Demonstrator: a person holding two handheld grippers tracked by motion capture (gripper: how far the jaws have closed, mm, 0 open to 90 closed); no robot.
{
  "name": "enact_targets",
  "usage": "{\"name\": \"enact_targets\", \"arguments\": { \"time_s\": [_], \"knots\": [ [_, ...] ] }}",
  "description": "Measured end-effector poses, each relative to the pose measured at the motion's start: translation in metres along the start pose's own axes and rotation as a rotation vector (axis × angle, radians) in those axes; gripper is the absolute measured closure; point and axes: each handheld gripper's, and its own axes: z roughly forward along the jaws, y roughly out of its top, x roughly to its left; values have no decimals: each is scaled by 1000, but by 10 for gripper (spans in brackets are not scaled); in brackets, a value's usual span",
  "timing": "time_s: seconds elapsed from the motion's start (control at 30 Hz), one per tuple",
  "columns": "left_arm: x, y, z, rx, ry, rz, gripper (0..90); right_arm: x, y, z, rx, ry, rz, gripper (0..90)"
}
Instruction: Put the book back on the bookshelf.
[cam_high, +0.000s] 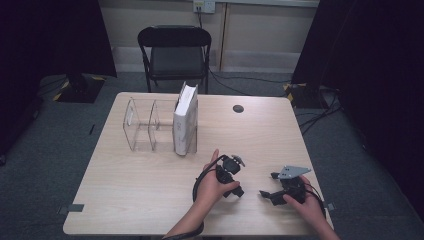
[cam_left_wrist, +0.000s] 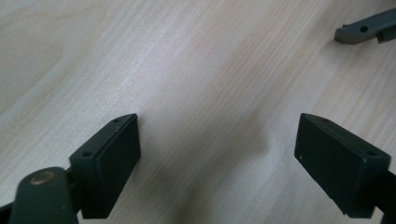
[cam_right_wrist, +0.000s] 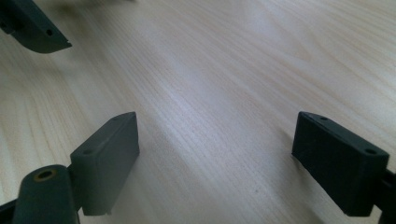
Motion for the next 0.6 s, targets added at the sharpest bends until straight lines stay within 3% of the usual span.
{"name": "enact_targets", "arguments": {
  "time_s": [0.33, 0.6],
  "knots": [
    [-7, -6, 6, -17, 43, 122, 27, 0, 0, 0, 0, -1, 0, 142],
    [-9, -9, 8, -24, 60, 163, 0, 0, 0, 0, 0, -1, 0, 142]
  ]
}}
